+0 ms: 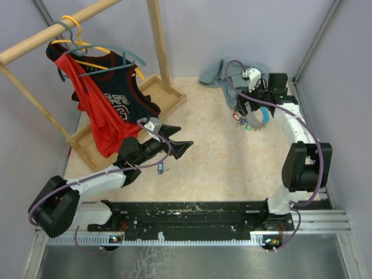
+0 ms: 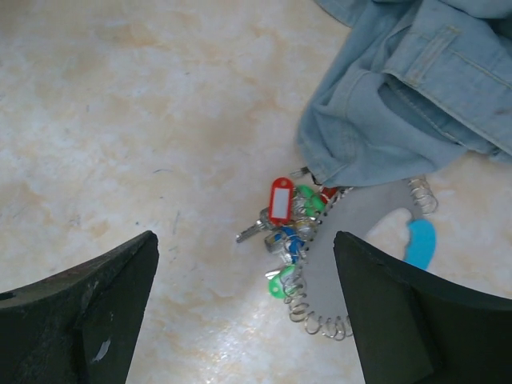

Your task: Remove the keys from the keyring

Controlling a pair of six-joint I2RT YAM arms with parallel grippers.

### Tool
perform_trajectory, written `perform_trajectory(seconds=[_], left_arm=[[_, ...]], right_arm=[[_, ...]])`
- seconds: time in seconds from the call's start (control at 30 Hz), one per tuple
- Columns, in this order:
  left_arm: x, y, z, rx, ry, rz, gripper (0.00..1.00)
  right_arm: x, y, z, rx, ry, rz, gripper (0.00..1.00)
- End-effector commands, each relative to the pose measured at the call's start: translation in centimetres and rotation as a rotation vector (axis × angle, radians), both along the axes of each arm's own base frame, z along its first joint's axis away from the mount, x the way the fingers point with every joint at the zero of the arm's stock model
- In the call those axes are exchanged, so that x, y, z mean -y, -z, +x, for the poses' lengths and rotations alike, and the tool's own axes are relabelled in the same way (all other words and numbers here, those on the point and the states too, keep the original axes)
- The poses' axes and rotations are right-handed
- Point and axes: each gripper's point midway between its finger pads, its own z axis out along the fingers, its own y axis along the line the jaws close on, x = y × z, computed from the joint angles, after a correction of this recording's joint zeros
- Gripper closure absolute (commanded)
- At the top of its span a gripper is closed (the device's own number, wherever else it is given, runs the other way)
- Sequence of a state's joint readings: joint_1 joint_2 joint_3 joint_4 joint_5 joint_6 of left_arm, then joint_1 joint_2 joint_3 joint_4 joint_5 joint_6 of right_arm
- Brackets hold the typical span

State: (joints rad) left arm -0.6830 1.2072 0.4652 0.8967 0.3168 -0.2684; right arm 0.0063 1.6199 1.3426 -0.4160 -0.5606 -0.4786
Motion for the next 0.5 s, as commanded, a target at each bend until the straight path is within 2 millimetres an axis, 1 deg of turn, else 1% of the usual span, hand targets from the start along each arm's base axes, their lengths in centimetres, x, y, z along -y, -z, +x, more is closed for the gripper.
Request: perform_trajectory(seconds=[0.0,0.1,0.17,0.23,0.33,0.43,0.47], left_arm=[[0.4,-3.9,2.1,0.176,-0.065,-0.085,0.00],[1.5,-3.1,3.9,0.182,-0.078,-0.056,0.01],[2.3,-2.0,4.6,0.177,-0.068,-0.024,0.03],[2.3,-0.8,4.9,0.161,-0.076,-0.011,0.02],[1.8,-0.5,4.1,0.187,-0.067,-0.040,0.02],[1.5,-0.6,3.3,0.208,-0.056,-0.066,0.02],[1.5,-0.6,3.1,0.215,-0.050,-0.074,0.02]], right_arm=[[2.1,1.2,2.3,-0.030,0.121,-0.062,0.10],[3.6,3.0,3.4,-0.055,0.221,-0.095,0.11],[4.0,4.2,3.7,-0.083,0.245,-0.100,0.14],[4.5,5.4,3.8,-0.116,0.260,-0.101,0.19],[5.6,6.8,4.0,-0.159,0.286,-0.077,0.32],[5.8,8.1,4.2,-0.207,0.278,-0.045,0.45],[5.8,8.4,4.3,-0.219,0.267,-0.046,0.51]])
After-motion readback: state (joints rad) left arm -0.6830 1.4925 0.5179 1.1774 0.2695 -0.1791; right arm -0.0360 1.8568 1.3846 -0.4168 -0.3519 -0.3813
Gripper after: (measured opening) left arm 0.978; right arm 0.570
